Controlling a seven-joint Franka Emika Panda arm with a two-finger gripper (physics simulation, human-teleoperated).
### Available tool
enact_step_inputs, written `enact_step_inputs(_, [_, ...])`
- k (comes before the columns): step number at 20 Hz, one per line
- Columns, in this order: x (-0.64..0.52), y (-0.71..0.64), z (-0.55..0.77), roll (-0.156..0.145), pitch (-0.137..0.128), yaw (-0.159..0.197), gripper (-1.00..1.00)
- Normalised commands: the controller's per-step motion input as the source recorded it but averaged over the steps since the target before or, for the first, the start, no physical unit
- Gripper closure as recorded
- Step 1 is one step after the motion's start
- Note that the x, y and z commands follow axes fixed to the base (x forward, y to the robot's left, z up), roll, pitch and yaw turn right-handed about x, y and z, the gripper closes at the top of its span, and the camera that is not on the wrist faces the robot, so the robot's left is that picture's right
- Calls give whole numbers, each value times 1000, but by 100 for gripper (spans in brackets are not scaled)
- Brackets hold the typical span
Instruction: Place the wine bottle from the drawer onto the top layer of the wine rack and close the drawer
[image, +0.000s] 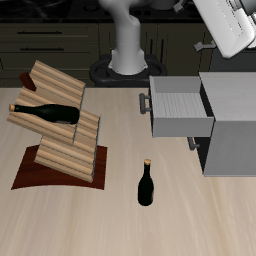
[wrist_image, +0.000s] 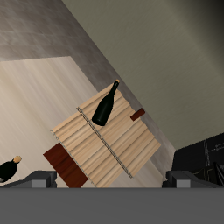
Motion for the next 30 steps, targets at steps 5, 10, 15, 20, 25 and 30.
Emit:
enact_step_inputs(5, [-26, 224, -43, 113, 10, 261, -100])
enact_step_inputs(10, [76, -46, -182, -22, 25, 169, -100])
enact_step_inputs(15, [47, 26, -105, 57, 0, 206, -100])
enact_step_inputs(20, [26, 21, -152, 27, 51, 86, -100])
enact_step_inputs(25, [-72, 140, -303, 36, 70, 131, -100])
enact_step_inputs(30, [-170, 205, -167, 92, 73, 139, -100])
